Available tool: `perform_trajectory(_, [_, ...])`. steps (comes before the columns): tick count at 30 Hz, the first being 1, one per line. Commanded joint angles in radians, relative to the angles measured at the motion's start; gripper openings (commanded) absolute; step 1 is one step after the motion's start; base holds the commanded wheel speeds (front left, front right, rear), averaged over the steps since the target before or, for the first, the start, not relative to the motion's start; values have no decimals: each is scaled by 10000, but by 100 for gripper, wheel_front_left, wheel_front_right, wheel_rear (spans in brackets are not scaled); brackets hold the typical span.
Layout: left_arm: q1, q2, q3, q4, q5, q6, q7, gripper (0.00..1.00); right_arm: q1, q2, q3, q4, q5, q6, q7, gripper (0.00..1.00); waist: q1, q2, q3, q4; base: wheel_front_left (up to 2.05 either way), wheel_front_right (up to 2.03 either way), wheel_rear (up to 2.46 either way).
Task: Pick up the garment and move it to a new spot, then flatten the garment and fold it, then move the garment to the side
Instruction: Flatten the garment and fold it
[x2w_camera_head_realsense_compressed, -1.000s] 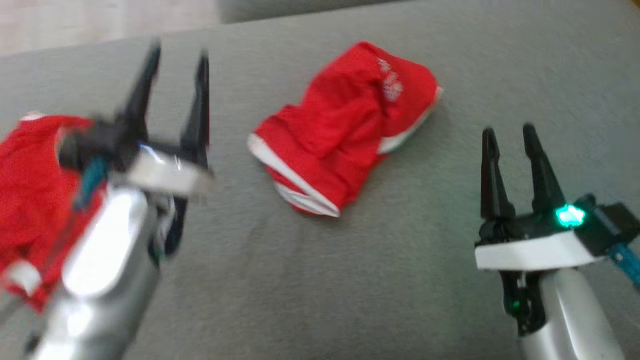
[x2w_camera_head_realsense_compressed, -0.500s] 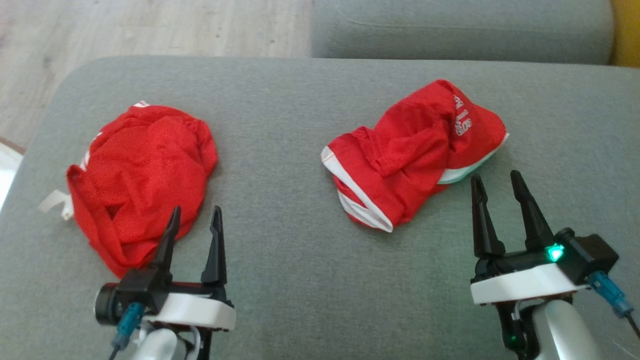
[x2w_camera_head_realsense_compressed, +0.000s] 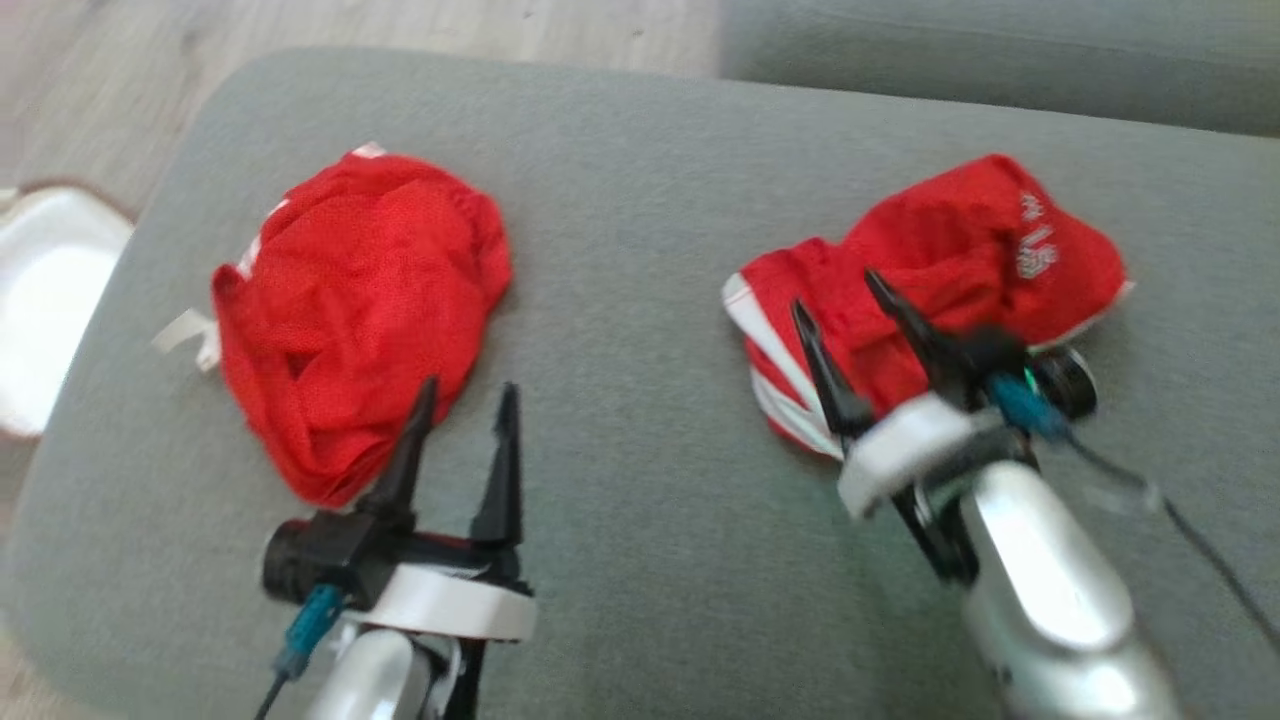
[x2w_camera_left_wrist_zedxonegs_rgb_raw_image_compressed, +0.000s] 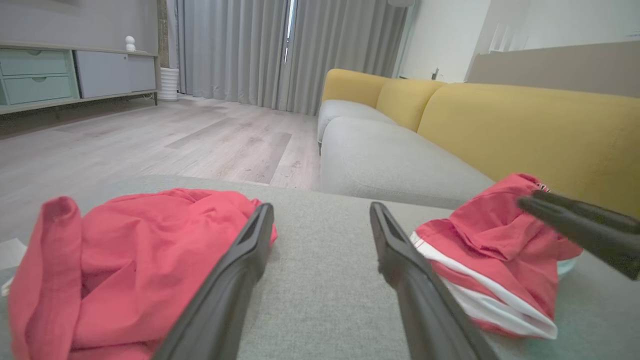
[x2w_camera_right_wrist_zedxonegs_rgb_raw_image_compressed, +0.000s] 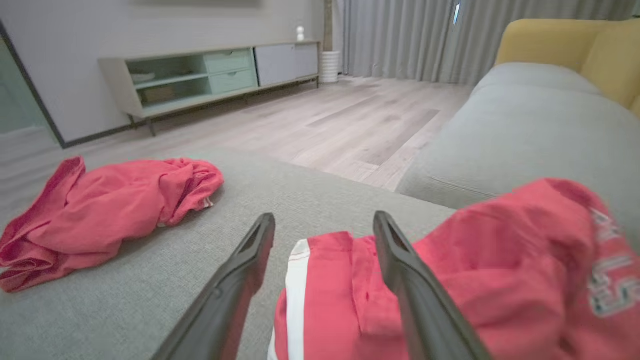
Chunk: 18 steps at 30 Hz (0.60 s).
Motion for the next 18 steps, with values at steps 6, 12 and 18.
perform_trajectory(6, [-496,-384,329,6,313,-601,-95,100,-1854,-1,163,1965,-602,-7,1252,100,-1,-1,451,1143,0,0,0])
perform_trajectory(12, [-413,-495,289,172,355,-784,-95,100,-2677,-43,-251,3738,-1249,-7,1922,100,-1,-1,562,1760,0,0,0])
perform_trajectory(18, [-402,-508,194,122,208,-793,-95,100,-3058,-51,-858,4604,-1772,-7,1758,100,-1,-1,656,2007,0,0,0])
